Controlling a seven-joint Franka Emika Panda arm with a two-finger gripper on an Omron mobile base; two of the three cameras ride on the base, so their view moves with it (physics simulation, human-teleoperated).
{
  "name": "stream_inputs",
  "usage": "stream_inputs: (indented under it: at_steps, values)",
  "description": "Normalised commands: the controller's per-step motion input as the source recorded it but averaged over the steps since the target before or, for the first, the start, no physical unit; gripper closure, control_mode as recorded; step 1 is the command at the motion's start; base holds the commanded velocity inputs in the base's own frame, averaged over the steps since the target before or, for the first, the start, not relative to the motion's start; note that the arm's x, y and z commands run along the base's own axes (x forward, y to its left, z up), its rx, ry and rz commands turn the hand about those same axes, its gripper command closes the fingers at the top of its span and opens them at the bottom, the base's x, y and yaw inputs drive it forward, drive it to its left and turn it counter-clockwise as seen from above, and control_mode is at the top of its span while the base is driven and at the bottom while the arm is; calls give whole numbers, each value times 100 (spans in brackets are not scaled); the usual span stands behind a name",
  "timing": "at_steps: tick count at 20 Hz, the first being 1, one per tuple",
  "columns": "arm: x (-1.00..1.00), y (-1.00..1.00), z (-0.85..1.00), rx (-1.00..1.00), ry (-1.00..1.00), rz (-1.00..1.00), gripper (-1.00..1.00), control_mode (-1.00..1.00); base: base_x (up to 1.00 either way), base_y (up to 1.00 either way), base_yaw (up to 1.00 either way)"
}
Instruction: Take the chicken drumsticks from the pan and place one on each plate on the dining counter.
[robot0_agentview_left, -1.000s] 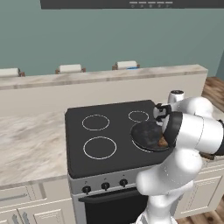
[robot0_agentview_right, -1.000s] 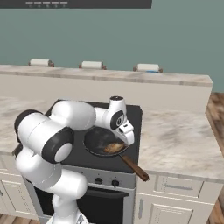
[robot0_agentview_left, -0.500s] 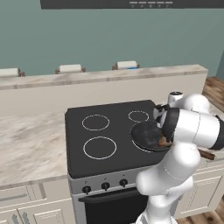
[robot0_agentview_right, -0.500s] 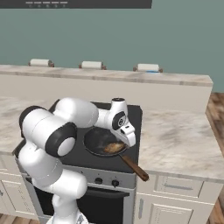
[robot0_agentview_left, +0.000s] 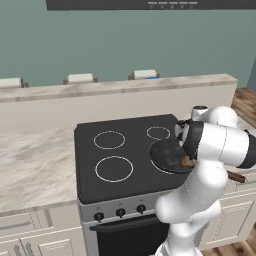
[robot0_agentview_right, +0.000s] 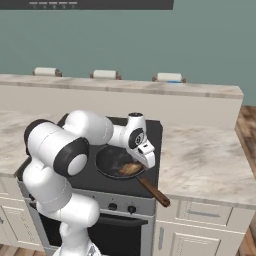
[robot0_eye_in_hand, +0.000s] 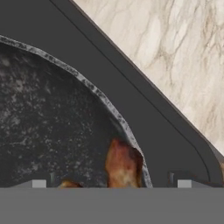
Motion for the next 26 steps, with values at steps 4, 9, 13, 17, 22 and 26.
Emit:
stream_inputs:
  at_steps: [4,9,13,17,22,26]
  values:
    - [0,0,-6,0,0,0,-100,-100,0,0,0]
    - [3,0,-7,0,1,0,100,-100,0,0,0]
    - [11,0,0,0,0,0,100,-100,0,0,0]
    - [9,0,0,0,0,0,100,-100,0,0,0]
    - [8,-5,0,0,1,0,100,-100,0,0,0]
    - [2,-3,5,0,1,0,100,-100,0,0,0]
